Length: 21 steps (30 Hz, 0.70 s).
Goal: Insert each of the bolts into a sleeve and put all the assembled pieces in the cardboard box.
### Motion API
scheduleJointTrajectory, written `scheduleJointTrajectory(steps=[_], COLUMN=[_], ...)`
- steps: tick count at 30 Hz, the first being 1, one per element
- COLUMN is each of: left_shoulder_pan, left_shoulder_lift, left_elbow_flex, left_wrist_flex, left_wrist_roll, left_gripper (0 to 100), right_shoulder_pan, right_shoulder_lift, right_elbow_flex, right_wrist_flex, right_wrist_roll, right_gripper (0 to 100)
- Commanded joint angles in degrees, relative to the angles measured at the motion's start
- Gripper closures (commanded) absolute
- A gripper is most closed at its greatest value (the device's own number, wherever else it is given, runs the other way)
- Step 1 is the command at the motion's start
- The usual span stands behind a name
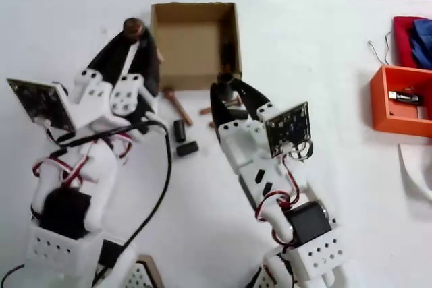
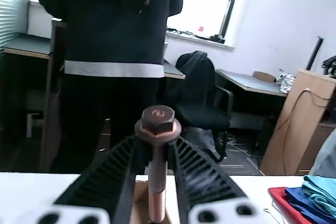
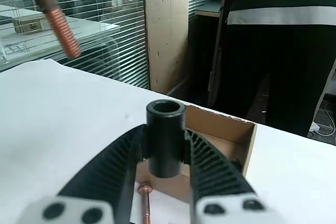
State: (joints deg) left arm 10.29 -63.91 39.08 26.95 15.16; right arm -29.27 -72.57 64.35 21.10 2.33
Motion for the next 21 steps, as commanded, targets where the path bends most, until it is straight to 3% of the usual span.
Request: scheduleJointTrajectory(steps=[1,5,10,21], left_shoulder_pan=[2.8,5.8,7.0,7.6], left_shoulder_lift=[2.4,3.0,3.6,10.0], left_elbow_flex=[-4.7,-4.7,-5.8,-16.8], left_wrist_flex=[-1.8,-2.3,-2.4,0.9], left_wrist_roll=[0.3,1.5,9.8,10.1], left_gripper=[97,97,97,97], right_shoulder_pan=[-0.4,-0.4,-0.2,-0.4], right_shoulder_lift=[-0.7,-0.6,-0.6,4.5], right_elbow_flex=[-2.0,-1.7,-1.7,-1.1], right_wrist_flex=[-1.7,-5.0,-5.2,-6.5], right_wrist_roll=[0.1,0.1,0.2,0.2], right_gripper=[97.7,97.7,97.7,97.7])
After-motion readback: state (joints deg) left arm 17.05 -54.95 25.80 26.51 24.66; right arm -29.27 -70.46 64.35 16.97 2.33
